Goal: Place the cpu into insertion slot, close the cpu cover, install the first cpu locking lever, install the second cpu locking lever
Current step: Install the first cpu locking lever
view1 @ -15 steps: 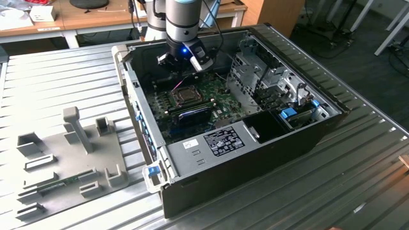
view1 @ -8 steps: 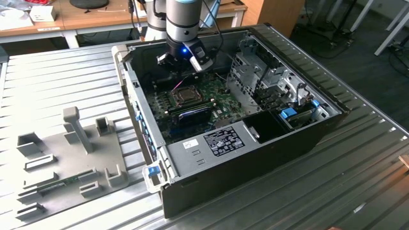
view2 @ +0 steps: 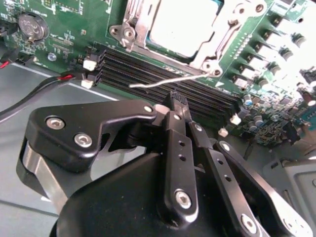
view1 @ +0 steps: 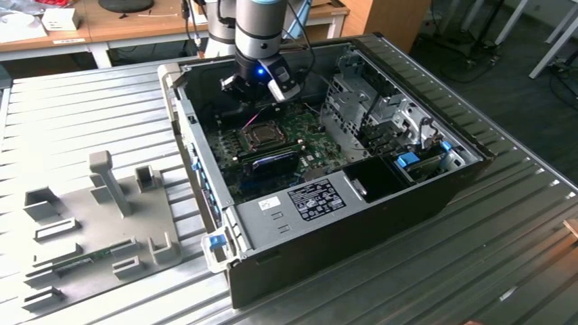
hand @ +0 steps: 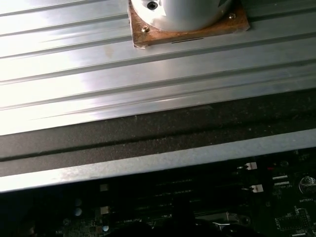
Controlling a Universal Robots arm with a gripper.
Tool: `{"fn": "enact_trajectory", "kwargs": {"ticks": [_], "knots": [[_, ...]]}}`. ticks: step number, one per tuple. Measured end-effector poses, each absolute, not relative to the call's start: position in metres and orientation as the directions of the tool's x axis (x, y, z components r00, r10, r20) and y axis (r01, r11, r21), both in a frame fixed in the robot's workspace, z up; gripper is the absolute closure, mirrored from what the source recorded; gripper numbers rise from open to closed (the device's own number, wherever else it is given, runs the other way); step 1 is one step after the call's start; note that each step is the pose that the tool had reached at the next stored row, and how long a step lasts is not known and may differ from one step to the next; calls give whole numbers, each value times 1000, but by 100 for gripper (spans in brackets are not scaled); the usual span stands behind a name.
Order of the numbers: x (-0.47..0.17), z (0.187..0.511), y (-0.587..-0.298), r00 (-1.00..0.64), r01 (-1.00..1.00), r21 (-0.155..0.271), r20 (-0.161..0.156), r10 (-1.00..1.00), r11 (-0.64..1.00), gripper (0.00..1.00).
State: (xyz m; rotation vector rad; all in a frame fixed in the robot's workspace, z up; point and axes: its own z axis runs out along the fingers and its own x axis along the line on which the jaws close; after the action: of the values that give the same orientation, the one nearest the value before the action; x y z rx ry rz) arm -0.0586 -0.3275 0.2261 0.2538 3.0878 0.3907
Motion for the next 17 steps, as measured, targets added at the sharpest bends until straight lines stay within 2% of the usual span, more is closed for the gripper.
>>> {"fn": "enact_trajectory", "kwargs": {"ticks": [17], "knots": [[-52,225,-328,-987,159,249,3,163,955,90]]}}
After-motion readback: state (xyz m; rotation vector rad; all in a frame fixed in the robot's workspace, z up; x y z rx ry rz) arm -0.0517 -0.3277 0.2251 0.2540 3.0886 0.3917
